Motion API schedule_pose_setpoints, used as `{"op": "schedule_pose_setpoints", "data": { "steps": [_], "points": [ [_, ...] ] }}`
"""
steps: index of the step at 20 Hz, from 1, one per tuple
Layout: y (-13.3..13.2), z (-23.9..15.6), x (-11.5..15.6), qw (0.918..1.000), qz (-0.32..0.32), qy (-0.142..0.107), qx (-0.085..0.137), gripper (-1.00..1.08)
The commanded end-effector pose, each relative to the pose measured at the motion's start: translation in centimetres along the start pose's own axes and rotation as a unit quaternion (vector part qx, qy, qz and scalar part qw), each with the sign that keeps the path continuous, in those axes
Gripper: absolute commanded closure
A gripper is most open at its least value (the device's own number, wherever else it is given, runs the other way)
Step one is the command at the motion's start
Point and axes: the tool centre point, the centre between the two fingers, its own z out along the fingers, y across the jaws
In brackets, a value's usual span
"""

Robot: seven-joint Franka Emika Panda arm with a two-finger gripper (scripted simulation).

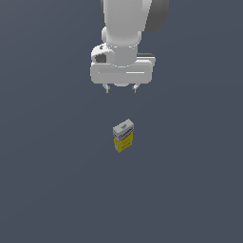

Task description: Pick up the object and move it to a goal position.

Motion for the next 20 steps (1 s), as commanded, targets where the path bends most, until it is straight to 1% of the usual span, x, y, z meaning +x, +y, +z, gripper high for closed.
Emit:
{"op": "schedule_pose_setpoints", "data": {
  "steps": [1,4,11,20],
  "points": [
    [0.0,0.0,0.0,1.0,0.0,0.0,0.0,-0.92],
    [0.3,0.1,-0.1,1.0,0.002,-0.003,0.0,-0.92],
    [2.1,0.8,-1.0,0.9997,0.016,-0.02,-0.002,-0.92],
    [2.1,1.0,-0.9,0.9996,0.022,-0.019,-0.002,-0.92]
  ]
}}
